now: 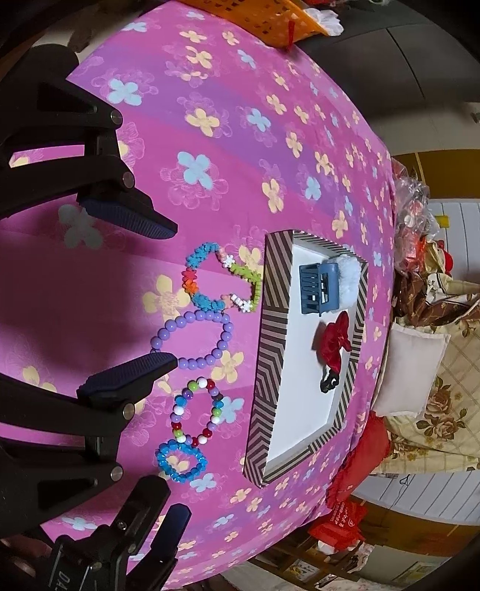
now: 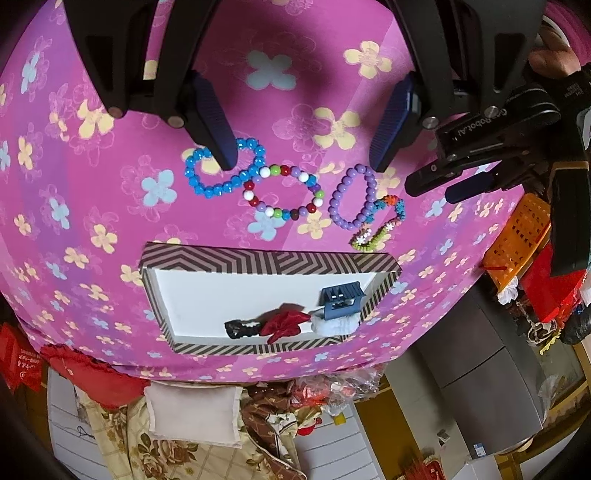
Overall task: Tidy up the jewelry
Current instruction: 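Withdraw both open tools from the tray toward the beaded bracelets, then grasp the purple bead bracelet with the right tool while the left tool grasps the green-white bracelet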
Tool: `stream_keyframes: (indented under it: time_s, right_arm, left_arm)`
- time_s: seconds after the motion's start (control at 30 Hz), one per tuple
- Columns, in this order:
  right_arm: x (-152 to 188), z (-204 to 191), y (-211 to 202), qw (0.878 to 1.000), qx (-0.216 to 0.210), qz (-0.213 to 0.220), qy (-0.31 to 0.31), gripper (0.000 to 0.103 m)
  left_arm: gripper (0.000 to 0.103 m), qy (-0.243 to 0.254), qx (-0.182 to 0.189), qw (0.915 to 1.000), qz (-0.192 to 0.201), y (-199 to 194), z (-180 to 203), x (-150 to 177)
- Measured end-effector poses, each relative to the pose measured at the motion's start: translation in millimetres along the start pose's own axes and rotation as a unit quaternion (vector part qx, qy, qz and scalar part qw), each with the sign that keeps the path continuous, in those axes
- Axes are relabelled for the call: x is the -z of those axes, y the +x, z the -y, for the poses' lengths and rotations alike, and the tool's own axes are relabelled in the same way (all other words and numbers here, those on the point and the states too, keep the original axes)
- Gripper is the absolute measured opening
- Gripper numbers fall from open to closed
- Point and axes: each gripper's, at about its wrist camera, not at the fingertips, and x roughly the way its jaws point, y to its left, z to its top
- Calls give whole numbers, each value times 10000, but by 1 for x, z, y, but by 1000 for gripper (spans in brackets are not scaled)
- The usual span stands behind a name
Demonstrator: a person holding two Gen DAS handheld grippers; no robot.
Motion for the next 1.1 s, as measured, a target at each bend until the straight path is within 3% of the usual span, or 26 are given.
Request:
stream_keyframes:
  time_s: [0.67, 0.93, 1.1]
  right_arm:
    - [11, 26, 11, 9995, 158, -191, 186, 77]
    - [10, 2, 24, 9993, -85, -261, -236, 77]
    - [5, -23, 45, 9976, -316, -350, -510, 61]
  left_arm:
    - [62, -486, 171, 9975, -489, 23, -39, 8]
    - [59, -904, 77, 9942, -577, 36, -68, -4]
    - [59, -1000, -123, 9933, -562, 46, -77, -16]
